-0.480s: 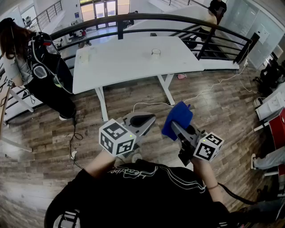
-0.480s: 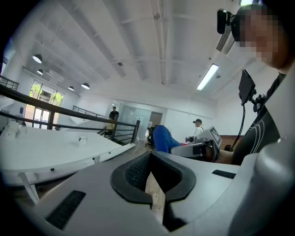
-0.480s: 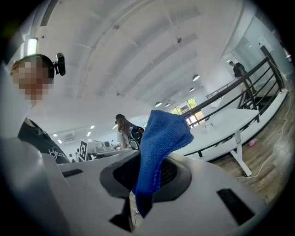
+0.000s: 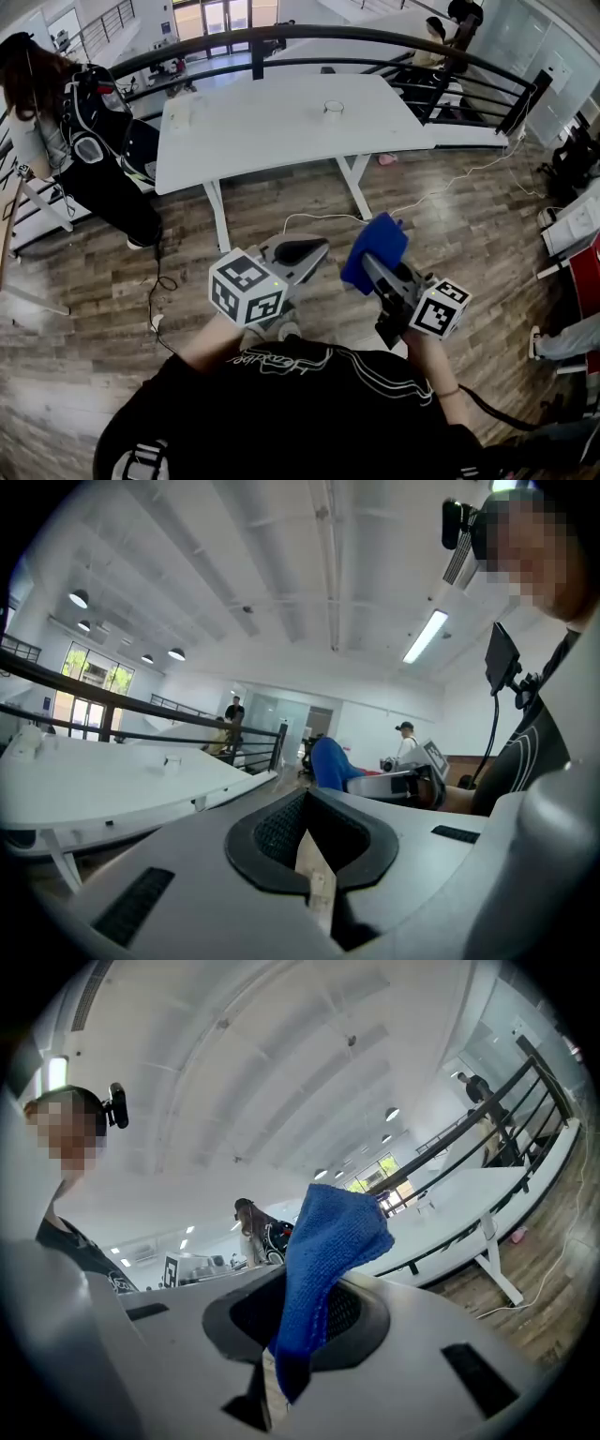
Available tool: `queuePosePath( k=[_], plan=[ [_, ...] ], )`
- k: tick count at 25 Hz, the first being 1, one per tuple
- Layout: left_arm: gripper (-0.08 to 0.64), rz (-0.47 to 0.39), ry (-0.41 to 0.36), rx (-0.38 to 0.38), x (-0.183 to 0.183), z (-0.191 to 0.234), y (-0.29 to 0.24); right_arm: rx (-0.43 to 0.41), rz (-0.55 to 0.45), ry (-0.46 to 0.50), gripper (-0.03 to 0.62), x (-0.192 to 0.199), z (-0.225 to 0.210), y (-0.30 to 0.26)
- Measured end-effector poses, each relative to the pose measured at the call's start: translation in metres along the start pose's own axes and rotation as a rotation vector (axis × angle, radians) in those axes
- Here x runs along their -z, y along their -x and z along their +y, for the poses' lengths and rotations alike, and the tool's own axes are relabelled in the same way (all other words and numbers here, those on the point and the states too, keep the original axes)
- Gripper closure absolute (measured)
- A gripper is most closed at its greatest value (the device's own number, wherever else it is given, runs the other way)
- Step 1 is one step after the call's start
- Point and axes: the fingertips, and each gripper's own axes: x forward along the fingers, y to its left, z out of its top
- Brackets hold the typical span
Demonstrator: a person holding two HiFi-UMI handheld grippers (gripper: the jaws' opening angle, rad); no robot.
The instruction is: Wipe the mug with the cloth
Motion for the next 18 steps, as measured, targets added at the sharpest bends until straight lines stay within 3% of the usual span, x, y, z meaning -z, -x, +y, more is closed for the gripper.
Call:
queuePosePath(
  k=[12,18],
  plan=[
    [0.554,0.005,-0.018,-0.011,-0.012,0.006,0.000,-0.041,-0.025,-0.024,0.541,-0.010,-0.002,-0.006],
    [0.554,0.009,-0.050,-0.038,-0.027,0.022,-0.024,-0.057,-0.049,-0.031,0.541,-0.030,-0.031,-0.008]
  ],
)
